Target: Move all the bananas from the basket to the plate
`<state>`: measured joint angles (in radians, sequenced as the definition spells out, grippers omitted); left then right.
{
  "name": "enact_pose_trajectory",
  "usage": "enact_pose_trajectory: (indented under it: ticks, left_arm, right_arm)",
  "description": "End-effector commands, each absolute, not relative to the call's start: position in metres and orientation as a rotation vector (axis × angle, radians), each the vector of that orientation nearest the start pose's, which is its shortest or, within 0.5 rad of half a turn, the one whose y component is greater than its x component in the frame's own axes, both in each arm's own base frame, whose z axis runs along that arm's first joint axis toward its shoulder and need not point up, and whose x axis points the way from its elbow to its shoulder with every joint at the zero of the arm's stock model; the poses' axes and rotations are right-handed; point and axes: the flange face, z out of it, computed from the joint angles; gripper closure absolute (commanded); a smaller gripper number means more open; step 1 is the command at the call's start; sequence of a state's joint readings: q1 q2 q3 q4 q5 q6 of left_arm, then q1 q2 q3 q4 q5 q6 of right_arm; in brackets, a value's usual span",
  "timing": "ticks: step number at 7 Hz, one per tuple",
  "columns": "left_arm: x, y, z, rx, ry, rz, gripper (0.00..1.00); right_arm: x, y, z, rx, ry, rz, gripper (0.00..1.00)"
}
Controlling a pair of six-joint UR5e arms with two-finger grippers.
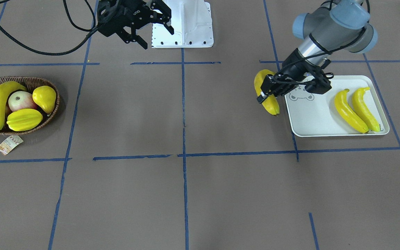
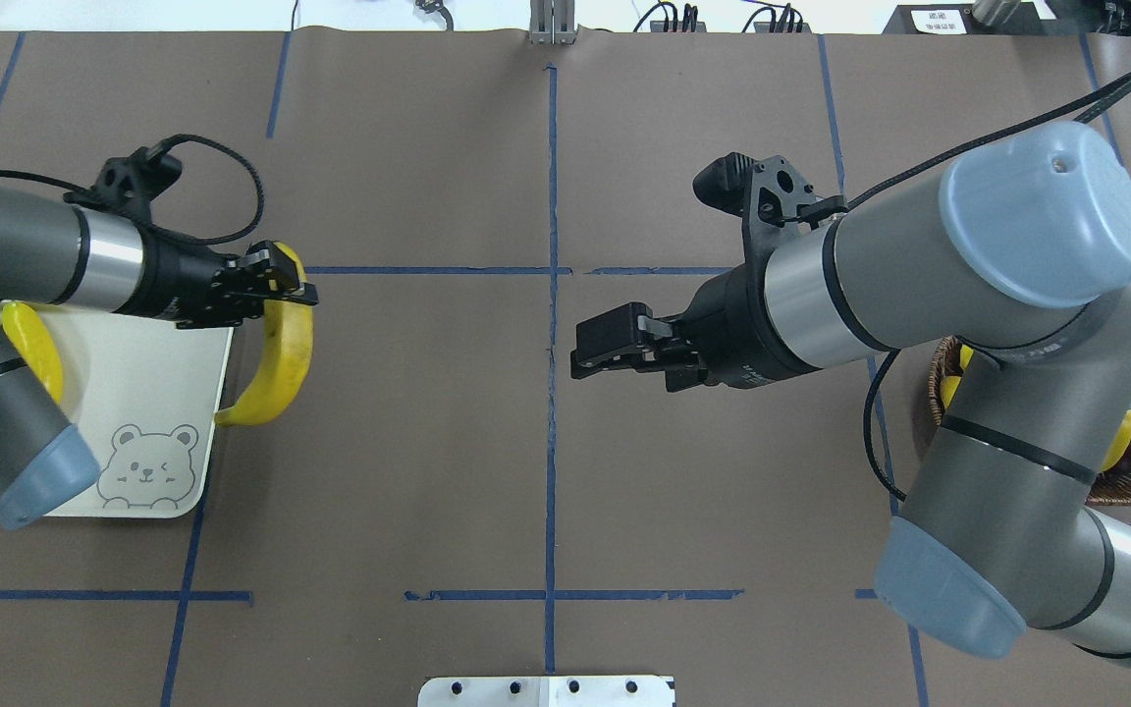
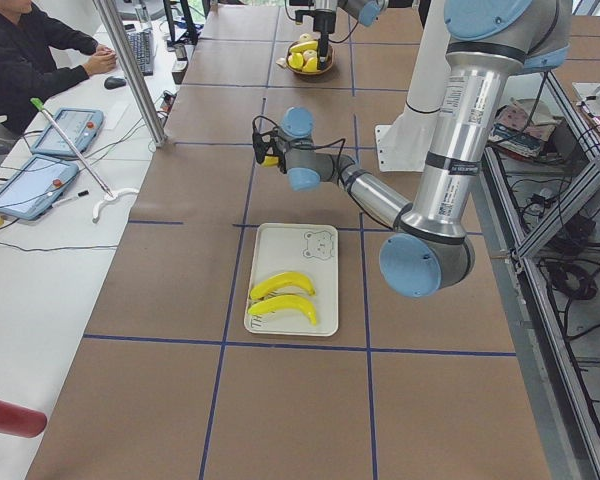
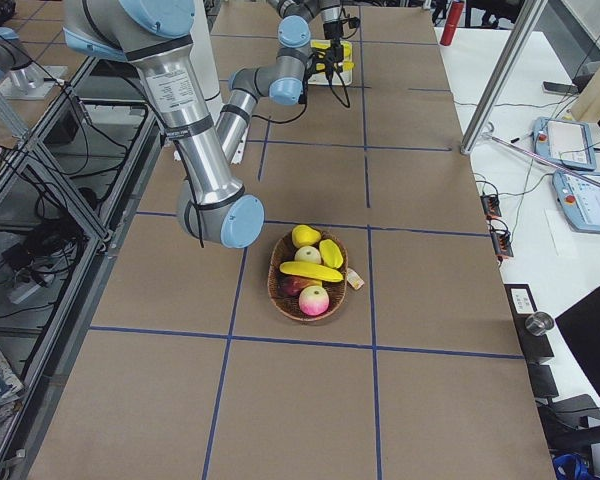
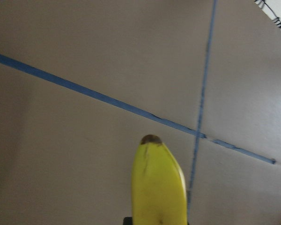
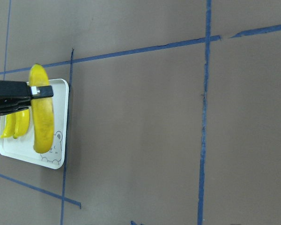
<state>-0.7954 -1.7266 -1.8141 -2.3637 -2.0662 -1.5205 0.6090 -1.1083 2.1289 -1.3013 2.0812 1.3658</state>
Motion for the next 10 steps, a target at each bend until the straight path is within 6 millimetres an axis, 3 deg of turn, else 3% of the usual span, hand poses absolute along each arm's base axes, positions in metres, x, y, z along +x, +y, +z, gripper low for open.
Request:
enact_pose_trajectory:
  ticks: [1, 5, 7, 8, 9, 10]
  left_arm:
    - [0.282, -0.433, 0.467, 0.080, 1.075, -0.378, 1.00]
    - [0.271, -0.429, 0.532, 0.076, 0.949, -0.445, 1.00]
    - [0.271, -0.435, 0.556, 0.131, 0.882, -0.473, 1.00]
    - [0.270, -0.435, 0.559, 0.144, 0.872, -0.454, 0.94]
    - [0.267, -0.435, 0.561, 0.172, 0.863, -0.397, 0.44]
    - [0.267, -0.436, 0.561, 0.191, 0.856, -0.356, 0.23]
  right_arm:
    - [-0.355, -0.368, 0.153, 0.106, -1.297, 0.042, 0.00]
    - [-0.354, -0.370, 0.156, 0.106, -1.292, 0.048, 0.00]
    - [-0.354, -0.369, 0.154, 0.108, -1.294, 0.047, 0.00]
    - [-0.354, -0.369, 0.154, 0.106, -1.294, 0.046, 0.00]
    - [-0.354, -0.369, 0.154, 0.106, -1.294, 0.046, 0.00]
    - [-0.353, -0.370, 0.155, 0.108, -1.293, 0.049, 0.00]
